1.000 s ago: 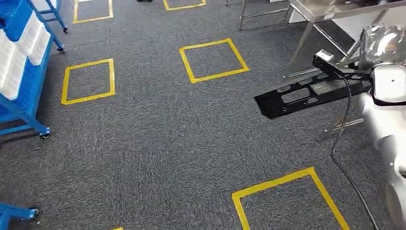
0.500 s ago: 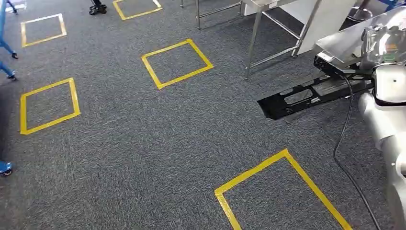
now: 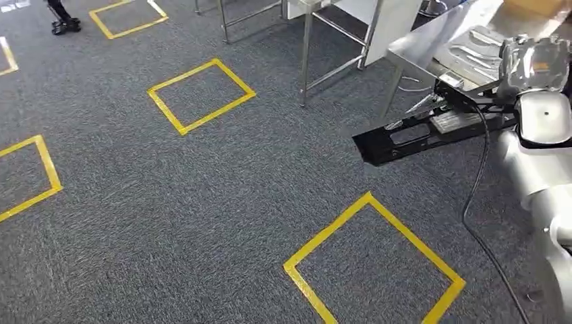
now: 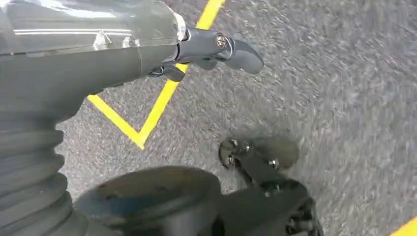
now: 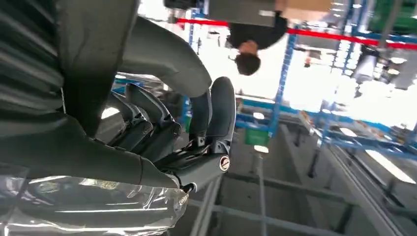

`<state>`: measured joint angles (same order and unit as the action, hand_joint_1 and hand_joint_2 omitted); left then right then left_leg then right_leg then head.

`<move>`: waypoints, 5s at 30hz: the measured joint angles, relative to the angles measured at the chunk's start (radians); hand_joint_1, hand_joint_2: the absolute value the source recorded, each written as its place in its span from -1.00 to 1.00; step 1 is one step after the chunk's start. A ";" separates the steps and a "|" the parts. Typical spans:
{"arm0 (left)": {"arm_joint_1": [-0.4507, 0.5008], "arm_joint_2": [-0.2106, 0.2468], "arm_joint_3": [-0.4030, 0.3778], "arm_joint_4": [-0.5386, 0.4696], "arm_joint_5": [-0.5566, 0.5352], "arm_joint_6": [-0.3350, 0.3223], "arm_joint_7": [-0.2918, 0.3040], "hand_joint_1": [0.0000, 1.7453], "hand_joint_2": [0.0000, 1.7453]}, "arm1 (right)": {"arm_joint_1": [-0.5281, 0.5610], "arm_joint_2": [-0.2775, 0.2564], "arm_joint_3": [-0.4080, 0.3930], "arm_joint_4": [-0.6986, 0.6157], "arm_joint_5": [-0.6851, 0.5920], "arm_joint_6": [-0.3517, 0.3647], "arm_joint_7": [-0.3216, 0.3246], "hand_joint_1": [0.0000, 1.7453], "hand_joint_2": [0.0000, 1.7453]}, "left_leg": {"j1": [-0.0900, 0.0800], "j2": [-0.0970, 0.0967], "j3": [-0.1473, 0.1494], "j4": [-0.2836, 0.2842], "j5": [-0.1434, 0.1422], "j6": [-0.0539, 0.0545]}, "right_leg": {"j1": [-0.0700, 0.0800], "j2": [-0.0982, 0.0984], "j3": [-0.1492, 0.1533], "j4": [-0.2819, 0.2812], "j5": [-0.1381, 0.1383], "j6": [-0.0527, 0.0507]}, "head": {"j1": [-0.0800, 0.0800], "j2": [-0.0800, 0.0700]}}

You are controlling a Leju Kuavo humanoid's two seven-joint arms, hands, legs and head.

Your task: Take the parts from the cabinet and place them on the table.

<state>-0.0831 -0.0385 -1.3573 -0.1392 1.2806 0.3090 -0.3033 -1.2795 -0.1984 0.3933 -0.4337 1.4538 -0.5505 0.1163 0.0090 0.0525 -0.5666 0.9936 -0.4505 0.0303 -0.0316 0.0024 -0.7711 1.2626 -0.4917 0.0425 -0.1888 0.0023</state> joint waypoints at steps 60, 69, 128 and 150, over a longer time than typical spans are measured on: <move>-0.022 0.012 -0.039 0.001 0.013 -0.066 0.013 -1.00 1.00 | -0.077 -0.161 -0.014 -0.038 -0.144 0.177 -0.107 1.00 1.00 | -0.013 -0.074 -0.027 0.018 0.003 0.000 | 0.013 0.070 0.119 -0.262 0.108 -0.017 | 0.003 0.000; -0.022 0.013 -0.039 0.001 0.018 -0.052 0.016 -1.00 1.00 | -0.152 -0.157 -0.022 -0.205 -0.311 0.168 -0.198 1.00 1.00 | -0.016 -0.077 -0.031 0.020 0.005 0.005 | 0.010 0.067 0.115 -0.262 0.110 -0.013 | 0.003 0.000; -0.024 0.020 -0.075 0.003 0.014 -0.126 0.120 -1.00 1.00 | 0.025 -0.353 -0.002 -0.543 -0.396 0.220 -0.163 1.00 1.00 | -0.052 -0.067 -0.116 0.051 0.067 0.042 | 0.034 0.037 0.388 -0.247 -0.097 -0.037 | 0.003 0.000; -0.023 0.020 -0.075 0.005 0.032 -0.123 0.118 -1.00 1.00 | -0.005 -0.383 0.006 -0.528 -0.392 0.207 -0.161 1.00 1.00 | -0.011 -0.056 -0.065 0.293 -0.239 -0.026 | 0.000 0.004 0.217 -0.262 0.038 -0.042 | -0.002 0.000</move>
<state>-0.1063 -0.0183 -1.4324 -0.1347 1.3123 0.1862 -0.1854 -1.2847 -0.5814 0.3990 -0.9613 1.0620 -0.3433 -0.0446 -0.0025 -0.0033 -0.6320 1.2870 -0.6900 0.0045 -0.0317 0.0066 -0.5542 1.0004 -0.4539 0.0006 -0.1904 0.0023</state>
